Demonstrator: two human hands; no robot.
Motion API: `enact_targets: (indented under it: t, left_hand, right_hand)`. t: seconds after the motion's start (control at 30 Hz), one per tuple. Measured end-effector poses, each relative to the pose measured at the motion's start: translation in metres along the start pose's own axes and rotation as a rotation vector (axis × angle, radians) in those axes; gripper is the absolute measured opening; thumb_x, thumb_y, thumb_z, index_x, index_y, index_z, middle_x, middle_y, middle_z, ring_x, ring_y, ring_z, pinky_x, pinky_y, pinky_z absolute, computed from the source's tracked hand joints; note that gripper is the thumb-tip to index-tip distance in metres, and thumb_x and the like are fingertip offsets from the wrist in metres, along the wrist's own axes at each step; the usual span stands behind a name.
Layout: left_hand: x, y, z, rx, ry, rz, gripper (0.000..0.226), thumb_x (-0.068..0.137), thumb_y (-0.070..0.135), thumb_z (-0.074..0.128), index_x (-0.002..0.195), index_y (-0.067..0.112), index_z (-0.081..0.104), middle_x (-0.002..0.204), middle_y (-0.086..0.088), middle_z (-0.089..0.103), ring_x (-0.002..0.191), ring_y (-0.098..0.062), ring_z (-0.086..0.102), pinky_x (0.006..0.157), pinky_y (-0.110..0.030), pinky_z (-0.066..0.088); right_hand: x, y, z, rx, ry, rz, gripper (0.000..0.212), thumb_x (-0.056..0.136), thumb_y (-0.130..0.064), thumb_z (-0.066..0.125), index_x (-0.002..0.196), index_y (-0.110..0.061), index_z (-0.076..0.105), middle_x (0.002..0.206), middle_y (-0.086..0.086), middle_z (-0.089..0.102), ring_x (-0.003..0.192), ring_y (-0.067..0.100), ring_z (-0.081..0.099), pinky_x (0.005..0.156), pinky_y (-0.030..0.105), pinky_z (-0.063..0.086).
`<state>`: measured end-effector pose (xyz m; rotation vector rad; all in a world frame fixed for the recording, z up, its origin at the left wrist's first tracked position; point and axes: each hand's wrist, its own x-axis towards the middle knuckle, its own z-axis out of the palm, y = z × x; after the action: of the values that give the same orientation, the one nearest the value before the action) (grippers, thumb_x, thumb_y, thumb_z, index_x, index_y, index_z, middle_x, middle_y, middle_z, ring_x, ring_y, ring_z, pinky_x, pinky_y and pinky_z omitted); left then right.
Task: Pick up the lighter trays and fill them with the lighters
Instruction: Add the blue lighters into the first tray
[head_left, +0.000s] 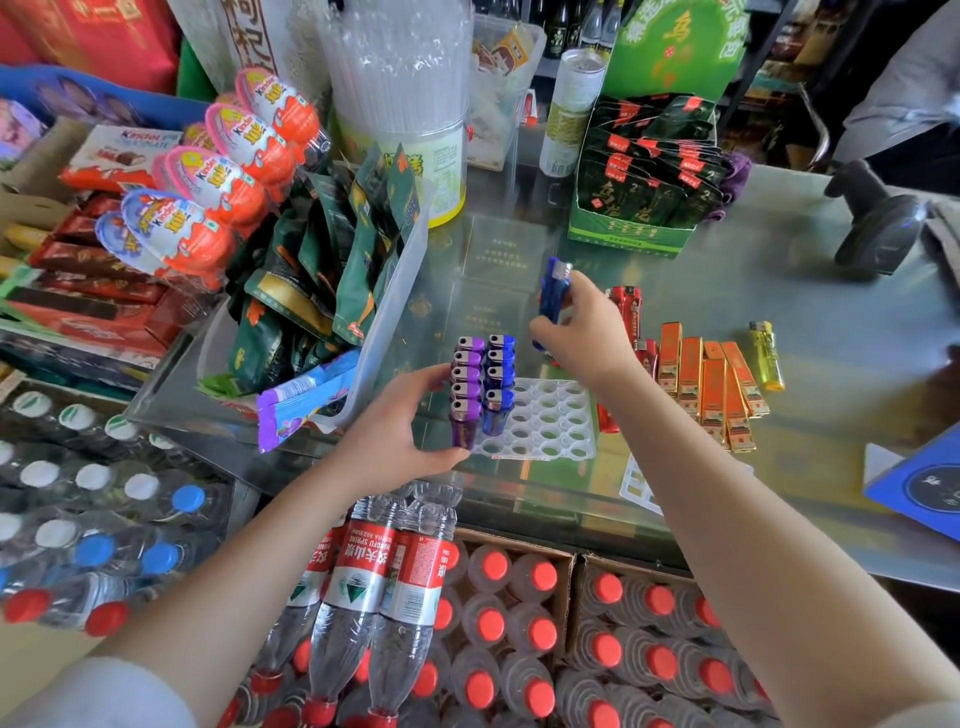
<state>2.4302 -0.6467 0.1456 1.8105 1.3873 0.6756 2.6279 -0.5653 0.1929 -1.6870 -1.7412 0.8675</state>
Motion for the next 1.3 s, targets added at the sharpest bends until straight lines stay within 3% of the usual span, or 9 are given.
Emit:
enact_targets:
  t: [0.07,0.17,0.3,0.4,0.6,0.87,0.97,1.1,1.3]
  left_hand:
    - [0.000,-0.001,0.001,0.015,0.005,0.006,0.073,0.064,0.039,0.075,0.125,0.038,0.036,0.118,0.023,0.045,0.114,0.003,0.040,0.097,-0.024,0.031]
    - [-0.001,-0.002,0.003,0.049,0.019,0.011,0.077,0.065,0.030,0.078,0.130,0.026,0.037,0.121,0.012,0.044,0.114,-0.002,0.039,0.097,-0.026,0.031]
    - [-0.002,0.003,0.007,0.068,0.066,0.015,0.077,0.062,0.029,0.080,0.128,0.023,0.041,0.116,0.010,0.046,0.111,-0.007,0.042,0.094,-0.028,0.032]
    - [-0.003,0.004,0.009,0.061,0.099,0.011,0.077,0.058,0.030,0.082,0.125,0.021,0.044,0.114,0.009,0.047,0.110,-0.008,0.043,0.092,-0.026,0.032]
    - [-0.004,0.003,0.010,0.081,0.101,-0.007,0.083,0.056,0.036,0.082,0.127,0.022,0.042,0.124,0.003,0.050,0.111,-0.005,0.043,0.093,-0.024,0.031]
    - [-0.006,0.004,0.009,0.085,0.088,0.016,0.083,0.057,0.038,0.081,0.128,0.021,0.042,0.123,0.000,0.051,0.112,-0.011,0.045,0.093,-0.026,0.034]
    - [-0.005,0.003,0.010,0.077,0.088,0.021,0.082,0.057,0.037,0.082,0.127,0.020,0.042,0.122,0.000,0.052,0.112,-0.013,0.046,0.094,-0.028,0.035]
    - [-0.006,0.004,0.009,0.074,0.089,0.029,0.079,0.058,0.034,0.082,0.126,0.020,0.043,0.119,0.004,0.051,0.110,-0.010,0.044,0.092,-0.026,0.033]
    - [-0.007,0.008,0.007,0.069,0.096,0.041,0.073,0.061,0.027,0.081,0.124,0.020,0.045,0.111,0.009,0.049,0.107,-0.007,0.044,0.089,-0.024,0.032]
  right_hand:
    - [-0.025,0.000,-0.004,0.124,-0.025,0.004,0.018,0.078,-0.005,0.055,0.094,-0.003,0.048,0.081,0.008,0.056,0.068,0.020,0.053,0.064,0.038,0.049]
    - [-0.057,0.007,-0.005,0.319,-0.066,0.091,0.017,0.081,0.001,0.052,0.092,-0.012,0.050,0.082,0.002,0.057,0.054,0.002,0.052,0.051,0.018,0.043]
    - [-0.081,0.014,0.002,0.478,-0.125,0.137,0.021,0.084,0.001,0.057,0.098,-0.011,0.047,0.082,0.005,0.059,0.046,0.015,0.052,0.044,0.025,0.045]
    - [-0.091,0.015,0.011,0.502,-0.187,0.145,0.033,0.081,0.005,0.061,0.103,-0.015,0.047,0.082,0.000,0.059,0.056,0.017,0.065,0.061,0.030,0.058]
    - [-0.100,0.011,0.021,0.190,-0.136,0.082,0.036,0.079,-0.007,0.067,0.110,-0.015,0.049,0.082,-0.002,0.066,0.064,0.008,0.064,0.067,0.023,0.052]
    - [-0.103,0.005,0.028,-0.143,-0.014,-0.085,0.032,0.081,-0.017,0.068,0.101,-0.004,0.046,0.088,0.000,0.061,0.075,0.017,0.055,0.064,0.025,0.040]
    - [-0.103,0.006,0.030,-0.295,-0.052,-0.127,0.029,0.082,-0.022,0.066,0.097,-0.004,0.048,0.096,0.012,0.065,0.083,0.027,0.058,0.062,0.030,0.039]
    - [-0.102,0.006,0.031,-0.541,-0.028,-0.170,0.033,0.084,-0.033,0.061,0.102,-0.008,0.050,0.099,0.008,0.063,0.090,0.026,0.057,0.063,0.033,0.042]
    - [-0.081,0.015,0.001,-0.489,-0.252,-0.235,0.027,0.081,-0.021,0.065,0.107,-0.014,0.057,0.106,0.000,0.061,0.097,0.017,0.057,0.079,0.032,0.050]
